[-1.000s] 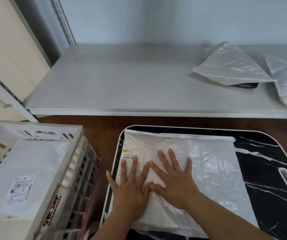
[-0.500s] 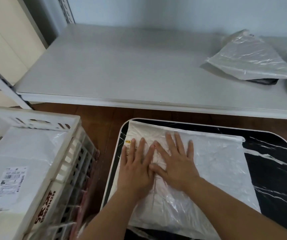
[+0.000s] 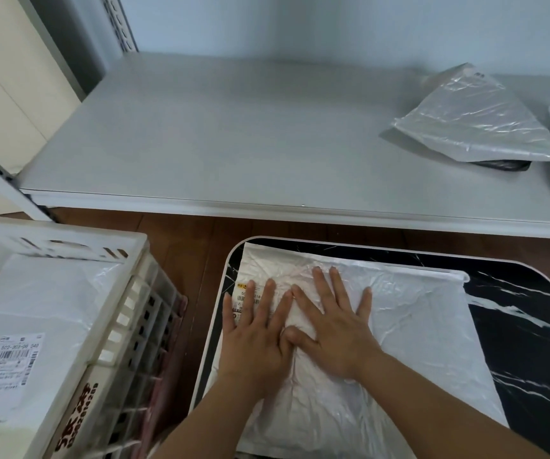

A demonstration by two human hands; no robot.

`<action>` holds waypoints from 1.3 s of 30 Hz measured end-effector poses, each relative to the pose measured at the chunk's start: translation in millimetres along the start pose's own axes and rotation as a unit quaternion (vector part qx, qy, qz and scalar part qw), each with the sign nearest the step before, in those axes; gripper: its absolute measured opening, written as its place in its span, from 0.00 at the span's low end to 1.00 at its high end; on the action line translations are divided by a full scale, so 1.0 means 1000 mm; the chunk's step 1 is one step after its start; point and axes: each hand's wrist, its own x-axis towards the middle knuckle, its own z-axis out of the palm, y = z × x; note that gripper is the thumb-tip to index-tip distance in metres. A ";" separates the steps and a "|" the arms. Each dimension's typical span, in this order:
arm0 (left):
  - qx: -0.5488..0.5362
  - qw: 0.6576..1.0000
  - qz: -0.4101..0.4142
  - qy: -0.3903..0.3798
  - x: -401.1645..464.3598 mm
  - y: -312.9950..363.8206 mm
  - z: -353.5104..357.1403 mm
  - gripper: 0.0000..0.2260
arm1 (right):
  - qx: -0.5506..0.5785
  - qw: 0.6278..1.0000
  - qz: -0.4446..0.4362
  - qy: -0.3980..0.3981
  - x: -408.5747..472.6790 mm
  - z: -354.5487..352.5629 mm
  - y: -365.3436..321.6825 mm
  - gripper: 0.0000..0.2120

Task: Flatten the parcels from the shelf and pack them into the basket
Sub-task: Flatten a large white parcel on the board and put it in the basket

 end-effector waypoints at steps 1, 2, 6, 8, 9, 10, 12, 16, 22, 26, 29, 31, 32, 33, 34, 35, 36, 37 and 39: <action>0.001 1.000 -0.001 -0.004 -0.001 0.000 -0.001 0.25 | 0.001 1.000 0.000 -0.007 -0.005 -0.001 0.003 0.38; 0.003 1.000 -0.001 -0.013 -0.001 -0.001 -0.002 0.25 | 0.000 1.000 0.008 -0.014 -0.012 0.000 0.008 0.38; 0.013 1.000 -0.007 -0.024 -0.001 -0.001 -0.003 0.26 | -0.014 0.995 0.079 -0.059 -0.052 0.002 0.043 0.37; 0.015 1.000 -0.002 -0.009 0.000 0.001 -0.004 0.28 | -0.015 0.991 0.110 -0.073 -0.069 0.004 0.058 0.38; 0.004 1.000 -0.004 -0.011 0.000 0.001 -0.006 0.28 | -0.008 0.989 0.129 -0.074 -0.075 0.005 0.063 0.39; 0.002 1.000 -0.008 -0.020 -0.002 0.001 -0.008 0.29 | -0.001 0.987 0.145 -0.074 -0.082 0.007 0.067 0.40; 0.019 0.999 -0.018 -0.030 -0.005 0.001 -0.011 0.29 | 0.005 0.983 0.167 -0.075 -0.093 0.011 0.071 0.41; 0.045 0.994 -0.080 -0.055 -0.010 0.021 -0.021 0.29 | 0.006 0.977 0.193 -0.085 -0.100 0.007 0.071 0.46; -0.029 0.999 -0.038 -0.016 -0.045 0.082 -0.012 0.26 | 0.024 0.994 0.107 0.029 -0.106 0.025 0.021 0.32; 0.006 1.000 -0.018 -0.008 -0.066 0.086 0.011 0.26 | -0.012 0.992 0.126 0.025 -0.117 0.053 0.011 0.35; 0.011 1.000 -0.017 0.009 -0.066 0.082 0.015 0.27 | -0.010 0.991 0.121 0.053 -0.117 0.053 0.014 0.35; 0.006 1.000 -0.018 0.007 -0.066 0.083 0.015 0.27 | 0.012 0.991 0.123 0.048 -0.117 0.053 0.013 0.35; 0.003 1.000 -0.017 0.008 -0.065 0.083 0.015 0.27 | 0.020 0.991 0.125 0.046 -0.117 0.053 0.013 0.35; 0.001 1.000 -0.014 0.010 -0.065 0.083 0.016 0.27 | 0.025 0.991 0.124 0.050 -0.117 0.054 0.013 0.35; 0.000 1.000 -0.011 0.009 -0.065 0.083 0.016 0.27 | 0.026 0.991 0.122 0.053 -0.117 0.054 0.014 0.35; -0.002 1.000 -0.012 0.008 -0.065 0.083 0.016 0.27 | 0.025 0.991 0.119 0.061 -0.117 0.056 0.015 0.35; -0.002 1.000 -0.013 0.008 -0.064 0.082 0.016 0.27 | 0.024 0.991 0.116 0.064 -0.118 0.055 0.015 0.35; -0.004 1.000 -0.015 0.007 -0.064 0.082 0.016 0.26 | 0.019 0.991 0.111 0.070 -0.119 0.055 0.016 0.35; -0.007 1.000 -0.014 -0.012 -0.064 0.082 0.012 0.26 | 0.015 0.993 0.092 0.073 -0.119 0.055 0.019 0.36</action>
